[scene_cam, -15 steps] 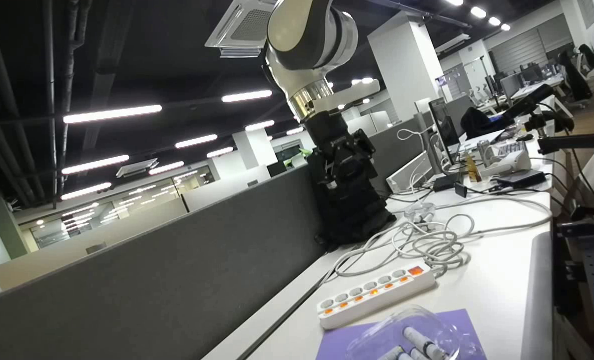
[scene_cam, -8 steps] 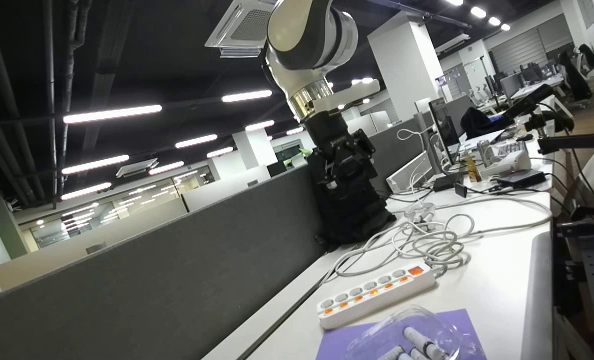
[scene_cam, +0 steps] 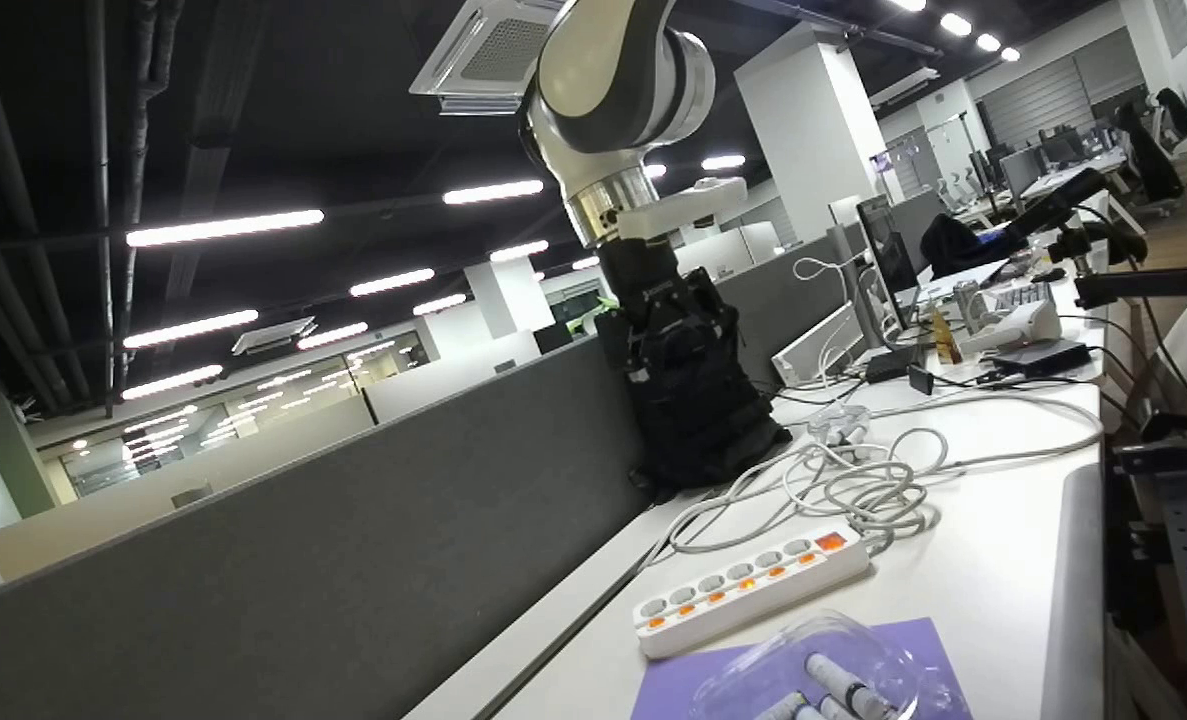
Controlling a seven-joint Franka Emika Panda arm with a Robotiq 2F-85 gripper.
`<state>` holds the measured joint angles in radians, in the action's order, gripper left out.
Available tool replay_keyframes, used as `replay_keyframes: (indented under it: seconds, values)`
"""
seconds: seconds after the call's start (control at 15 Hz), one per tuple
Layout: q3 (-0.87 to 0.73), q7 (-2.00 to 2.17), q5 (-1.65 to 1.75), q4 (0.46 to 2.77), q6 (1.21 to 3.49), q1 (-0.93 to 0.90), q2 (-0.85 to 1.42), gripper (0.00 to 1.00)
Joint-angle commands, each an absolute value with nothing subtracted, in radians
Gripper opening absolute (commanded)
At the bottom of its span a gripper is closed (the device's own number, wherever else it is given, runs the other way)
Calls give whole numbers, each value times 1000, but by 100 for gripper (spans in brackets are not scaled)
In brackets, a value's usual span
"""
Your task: Turn off the second and fourth switches from the left on the extension cable
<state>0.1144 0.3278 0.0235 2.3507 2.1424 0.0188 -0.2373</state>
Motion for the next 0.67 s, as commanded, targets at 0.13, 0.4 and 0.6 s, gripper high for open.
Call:
replay_keyframes:
  seconds: [0.13,0.4,0.6]
  values:
    - [127,365,123,2198,2227,2,-30,60]
    - [114,344,141,2061,2199,-39,136,31]
    - [102,319,134,1953,2174,-72,255,11]
